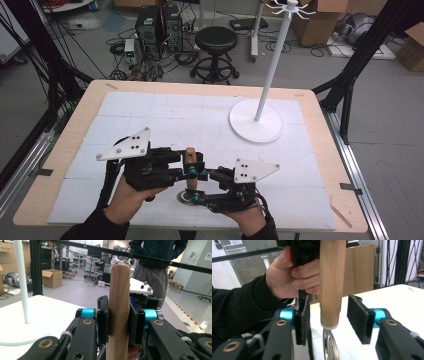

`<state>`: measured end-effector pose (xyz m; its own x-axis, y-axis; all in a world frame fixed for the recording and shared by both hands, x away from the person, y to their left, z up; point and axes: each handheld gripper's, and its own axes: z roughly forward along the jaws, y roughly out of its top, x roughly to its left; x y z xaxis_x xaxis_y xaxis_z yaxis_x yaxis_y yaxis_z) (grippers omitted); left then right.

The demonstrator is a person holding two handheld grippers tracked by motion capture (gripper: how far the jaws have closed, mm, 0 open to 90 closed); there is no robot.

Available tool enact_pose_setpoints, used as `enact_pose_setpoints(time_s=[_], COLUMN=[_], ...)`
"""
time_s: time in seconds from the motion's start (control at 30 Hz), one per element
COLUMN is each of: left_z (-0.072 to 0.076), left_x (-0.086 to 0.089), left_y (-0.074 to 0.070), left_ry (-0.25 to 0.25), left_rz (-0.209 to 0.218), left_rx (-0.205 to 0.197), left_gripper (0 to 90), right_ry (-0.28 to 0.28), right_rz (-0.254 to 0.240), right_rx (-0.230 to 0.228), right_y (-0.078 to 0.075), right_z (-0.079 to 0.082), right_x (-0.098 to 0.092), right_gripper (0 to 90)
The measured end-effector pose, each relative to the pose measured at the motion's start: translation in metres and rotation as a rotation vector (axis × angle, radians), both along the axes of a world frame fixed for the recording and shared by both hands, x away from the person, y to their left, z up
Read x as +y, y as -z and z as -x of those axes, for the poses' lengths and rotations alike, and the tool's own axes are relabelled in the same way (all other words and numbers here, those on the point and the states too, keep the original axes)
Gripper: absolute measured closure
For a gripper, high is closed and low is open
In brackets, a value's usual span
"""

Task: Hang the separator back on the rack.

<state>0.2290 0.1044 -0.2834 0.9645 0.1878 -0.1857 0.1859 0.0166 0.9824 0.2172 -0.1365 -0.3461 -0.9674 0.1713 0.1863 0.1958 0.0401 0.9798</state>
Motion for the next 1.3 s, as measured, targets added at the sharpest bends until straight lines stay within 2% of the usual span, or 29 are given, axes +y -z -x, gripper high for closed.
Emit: enact_pose_setpoints(time_s=[0.07, 0.1, 0.27, 0.33, 0.47, 0.57, 0.7, 0.8, 0.87, 1.03, 1.23, 1.3], left_z=[0.001, 0.001, -0.002, -0.003, -0.006, -0.008, -0.013, -0.016, -0.018, -0.023, -0.026, -0.027], left_x=[-0.002, -0.003, -0.001, 0.004, 0.023, 0.041, 0.064, 0.079, 0.087, 0.101, 0.114, 0.117], left_y=[0.001, 0.001, 0.007, 0.011, 0.020, 0.029, 0.044, 0.058, 0.066, 0.083, 0.097, 0.099], left_ry=[0.005, 0.003, -0.026, -0.068, -0.111, -0.161, -0.224, -0.284, -0.308, -0.367, -0.401, -0.406], left_rz=[0.004, 0.007, 0.029, 0.022, 0.043, 0.035, 0.030, -0.005, -0.027, -0.025, -0.036, -0.044], left_rx=[0.000, 0.000, 0.003, 0.006, 0.019, 0.011, 0.024, 0.025, 0.025, 0.015, 0.035, 0.031], left_gripper=[73.2, 73.2, 70.2, 53.8, 44.7, 38.0, 26.7, 17.1, 15.8, 15.7, 16.1, 16.1], right_ry=[-0.002, -0.007, 0.012, 0.029, 0.058, 0.086, 0.132, 0.165, 0.188, 0.265, 0.345, 0.367], right_rz=[0.000, 0.004, 0.014, 0.024, 0.027, 0.016, -0.002, -0.002, -0.005, 0.009, 0.014, 0.011], right_rx=[0.001, 0.002, 0.033, 0.043, 0.058, 0.042, 0.050, 0.049, 0.044, 0.039, 0.011, 0.012], right_y=[0.000, 0.000, -0.001, 0.001, 0.002, -0.001, -0.005, -0.009, -0.014, -0.028, -0.053, -0.060], right_z=[0.000, -0.001, 0.000, -0.002, -0.006, -0.009, -0.019, -0.030, -0.038, -0.065, -0.094, -0.104], right_x=[-0.001, -0.001, -0.003, -0.005, -0.010, -0.016, -0.029, -0.037, -0.044, -0.057, -0.066, -0.069], right_gripper=[63.6, 71.4, 72.5, 72.6, 72.6, 72.6, 72.6, 72.5, 72.5, 72.6, 72.5, 72.5])
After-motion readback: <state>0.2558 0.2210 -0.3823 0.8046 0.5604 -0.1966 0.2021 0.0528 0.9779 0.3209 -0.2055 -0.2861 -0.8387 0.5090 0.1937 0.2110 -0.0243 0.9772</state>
